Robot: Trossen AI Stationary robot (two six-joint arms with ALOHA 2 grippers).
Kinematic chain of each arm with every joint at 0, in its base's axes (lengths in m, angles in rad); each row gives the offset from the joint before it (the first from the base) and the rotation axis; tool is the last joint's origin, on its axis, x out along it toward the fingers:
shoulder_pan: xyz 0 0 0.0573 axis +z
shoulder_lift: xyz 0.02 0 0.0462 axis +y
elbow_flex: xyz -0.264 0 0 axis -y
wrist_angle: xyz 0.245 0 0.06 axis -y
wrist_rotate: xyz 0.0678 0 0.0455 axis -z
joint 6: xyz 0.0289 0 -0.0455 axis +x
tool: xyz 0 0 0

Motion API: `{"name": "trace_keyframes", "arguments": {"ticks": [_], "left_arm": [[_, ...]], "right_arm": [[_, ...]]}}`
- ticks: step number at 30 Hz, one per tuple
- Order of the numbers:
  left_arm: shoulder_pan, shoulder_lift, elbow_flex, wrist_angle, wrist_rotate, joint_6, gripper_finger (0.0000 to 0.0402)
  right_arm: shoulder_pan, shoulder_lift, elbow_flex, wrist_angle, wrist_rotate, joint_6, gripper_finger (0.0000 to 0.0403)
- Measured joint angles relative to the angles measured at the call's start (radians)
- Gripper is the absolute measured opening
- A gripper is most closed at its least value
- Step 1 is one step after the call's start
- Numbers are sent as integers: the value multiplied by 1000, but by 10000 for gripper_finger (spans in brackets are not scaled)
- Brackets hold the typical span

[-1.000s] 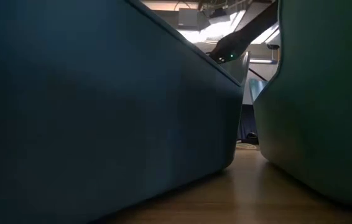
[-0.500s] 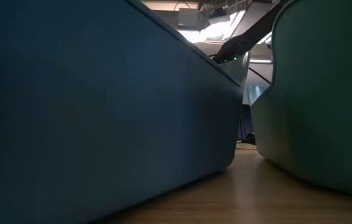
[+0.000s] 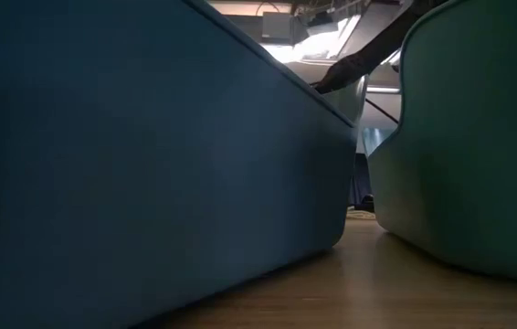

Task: Pick and place USB-C Cables
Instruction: Put the pink charger cable into the blue container

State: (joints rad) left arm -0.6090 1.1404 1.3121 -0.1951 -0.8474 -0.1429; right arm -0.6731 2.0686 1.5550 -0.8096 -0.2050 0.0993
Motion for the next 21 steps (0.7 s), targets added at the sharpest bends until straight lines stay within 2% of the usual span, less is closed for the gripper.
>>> {"name": "trace_keyframes", "arguments": {"ticks": [10,19,21], "left_arm": [[0,0,0,-11,0,0,88],[0,0,0,-18,0,0,88],[0,0,0,-19,0,0,88]], "right_arm": [[1,0,-78,1,3,25,158],[11,0,-115,56,-6,29,101],[17,0,-115,75,-41,24,95]]}}
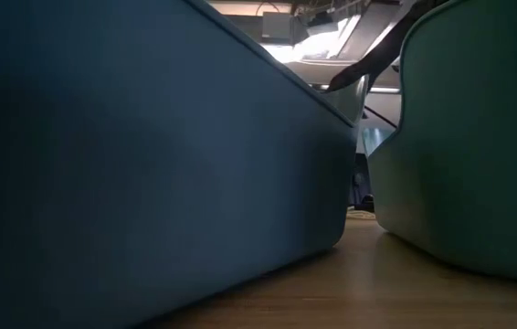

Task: Pick and place USB-C Cables
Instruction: Put the pink charger cable into the blue container

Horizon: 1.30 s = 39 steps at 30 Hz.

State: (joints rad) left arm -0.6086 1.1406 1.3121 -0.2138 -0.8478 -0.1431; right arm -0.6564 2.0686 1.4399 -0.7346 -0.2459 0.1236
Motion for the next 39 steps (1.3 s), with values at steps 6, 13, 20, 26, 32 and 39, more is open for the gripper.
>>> {"name": "trace_keyframes", "arguments": {"ticks": [6,13,20,26,32,39], "left_arm": [[0,0,0,0,0,0,88],[0,0,0,0,0,0,88],[0,0,0,-1,0,0,88],[0,0,0,-27,0,-1,88],[0,0,0,-32,0,-3,88],[0,0,0,-40,0,-27,89]], "right_arm": [[21,0,0,38,-42,3,116],[37,0,0,85,-38,42,175],[38,6,0,153,-35,104,169],[44,16,-1,151,-15,112,69],[49,16,-1,163,29,132,8],[75,-119,19,53,74,80,2]]}}
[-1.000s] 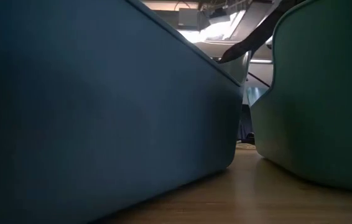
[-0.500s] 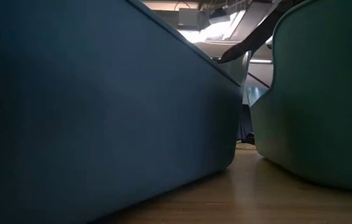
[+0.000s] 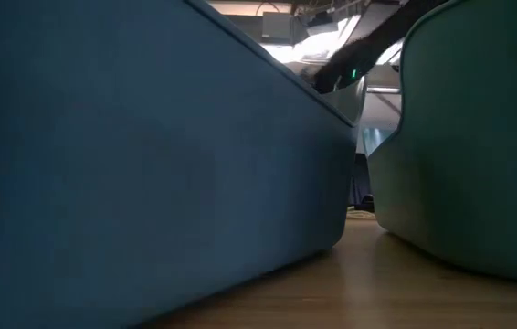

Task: Pick and place USB-C Cables
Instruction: Put the pink charger cable into the blue container

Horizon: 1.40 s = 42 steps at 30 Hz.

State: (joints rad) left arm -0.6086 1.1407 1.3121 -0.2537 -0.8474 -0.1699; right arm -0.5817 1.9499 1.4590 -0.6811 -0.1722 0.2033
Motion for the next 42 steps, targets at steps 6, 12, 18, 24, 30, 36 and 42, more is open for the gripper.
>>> {"name": "trace_keyframes", "arguments": {"ticks": [6,12,18,24,30,36,42], "left_arm": [[0,0,0,-20,0,0,89],[0,0,0,-42,0,0,89],[3,0,0,-44,-28,0,89],[4,0,0,-44,-86,0,89],[7,0,0,-43,-104,-1,89],[30,0,0,-43,-97,-32,90],[47,0,0,-43,-67,-36,87]], "right_arm": [[91,-240,13,-145,51,-15,1],[311,-486,13,-303,60,125,1],[633,-611,13,-309,84,393,0],[896,-570,-18,-204,138,573,0],[969,-383,-24,-194,105,518,0],[969,-200,28,-231,41,337,0],[968,-121,182,-280,40,233,0]]}}
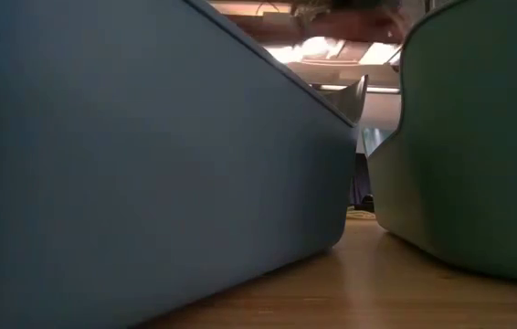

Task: Pick and place USB-C Cables
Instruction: Put the pink charger cable into the blue container

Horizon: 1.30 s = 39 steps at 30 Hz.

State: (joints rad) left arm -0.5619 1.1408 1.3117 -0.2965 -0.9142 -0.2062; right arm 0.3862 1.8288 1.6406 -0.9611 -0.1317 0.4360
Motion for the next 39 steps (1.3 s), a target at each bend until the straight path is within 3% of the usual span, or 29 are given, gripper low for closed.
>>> {"name": "trace_keyframes", "arguments": {"ticks": [7,14,34,39], "left_arm": [[29,0,0,-25,0,0,86],[36,0,0,-26,0,0,86],[36,0,0,-21,14,-1,82],[36,1,0,-21,27,0,81]], "right_arm": [[-17,91,202,-88,-3,-95,0],[-35,212,300,-114,-11,-186,0],[-123,452,318,-106,11,-315,0],[-130,450,334,-112,-48,-289,34]]}}
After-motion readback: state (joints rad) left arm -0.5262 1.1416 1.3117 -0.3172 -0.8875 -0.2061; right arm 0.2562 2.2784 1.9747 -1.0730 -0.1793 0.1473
